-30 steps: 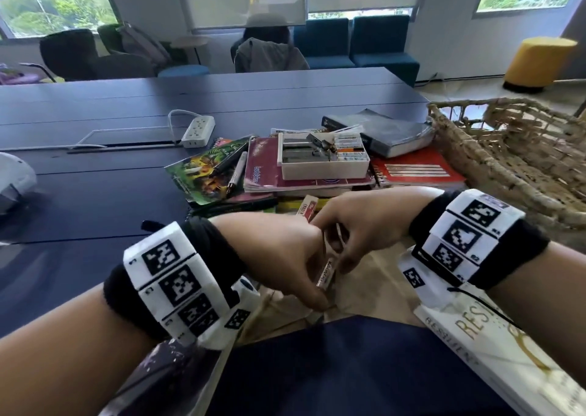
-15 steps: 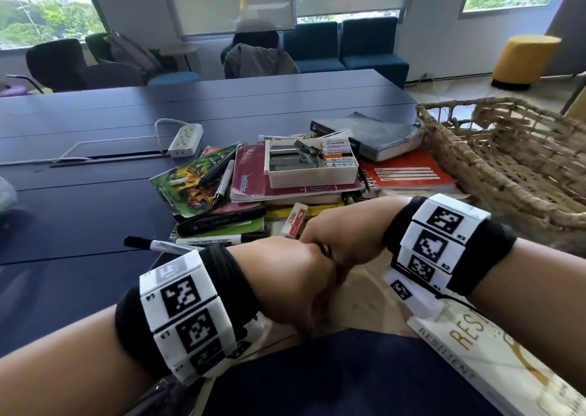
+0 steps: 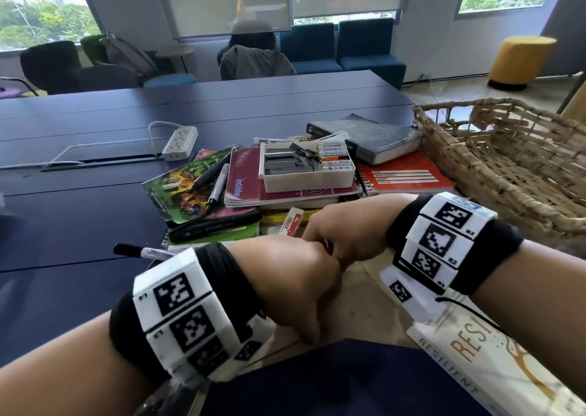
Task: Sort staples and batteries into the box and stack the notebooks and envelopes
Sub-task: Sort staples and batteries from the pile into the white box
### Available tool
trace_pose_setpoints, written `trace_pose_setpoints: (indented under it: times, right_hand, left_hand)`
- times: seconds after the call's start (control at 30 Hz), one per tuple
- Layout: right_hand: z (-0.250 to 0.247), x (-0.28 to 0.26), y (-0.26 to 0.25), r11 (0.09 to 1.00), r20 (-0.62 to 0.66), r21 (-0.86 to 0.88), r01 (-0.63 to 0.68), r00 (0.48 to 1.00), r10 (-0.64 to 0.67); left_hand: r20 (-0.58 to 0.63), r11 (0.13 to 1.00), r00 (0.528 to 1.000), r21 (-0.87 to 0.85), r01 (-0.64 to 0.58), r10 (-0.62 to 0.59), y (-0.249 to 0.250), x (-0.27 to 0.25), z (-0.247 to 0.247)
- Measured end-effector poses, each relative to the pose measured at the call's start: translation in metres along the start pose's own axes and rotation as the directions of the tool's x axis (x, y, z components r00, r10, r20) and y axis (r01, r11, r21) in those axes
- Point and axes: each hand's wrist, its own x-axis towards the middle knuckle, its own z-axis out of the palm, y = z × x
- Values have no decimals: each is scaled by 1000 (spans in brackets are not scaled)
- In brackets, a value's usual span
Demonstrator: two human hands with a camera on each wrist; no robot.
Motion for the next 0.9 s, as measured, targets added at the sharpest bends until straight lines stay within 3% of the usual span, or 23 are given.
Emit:
trace_pose_setpoints:
  times: [0.2, 0.33, 0.43, 0.53, 0.63, 0.73, 0.9]
  right_hand:
    - [-21, -13, 16, 981, -285, 187, 55, 959, 1]
    - [-40, -19, 41, 976, -527, 216, 32, 845, 89]
    - [-49, -20, 55, 959, -699, 280, 37, 693, 178]
    - [-51, -10, 67, 915, -786, 395, 82, 545, 290]
    - [-50, 3, 78, 873, -806, 474, 119, 457, 376]
    - [-47, 14, 87, 856, -794, 506, 105, 445, 415]
    - [-40, 23, 98, 851, -781, 519, 77, 447, 436]
  left_hand:
    - [-236, 925, 972, -373, -76, -16, -36, -7, -35]
    - [-438, 837, 890, -529, -140, -128, -70, -13, -53]
    - [-550, 809, 793, -572, -132, -260, -90, -5, -53]
    - [-659, 801, 640, -588, -111, -395, -103, 13, -49]
    - [-715, 791, 522, -600, -118, -464, -113, 32, -45]
    - [-736, 789, 473, -601, -128, -484, -122, 47, -42]
    - [-753, 783, 448, -600, -166, -482, -132, 63, -39]
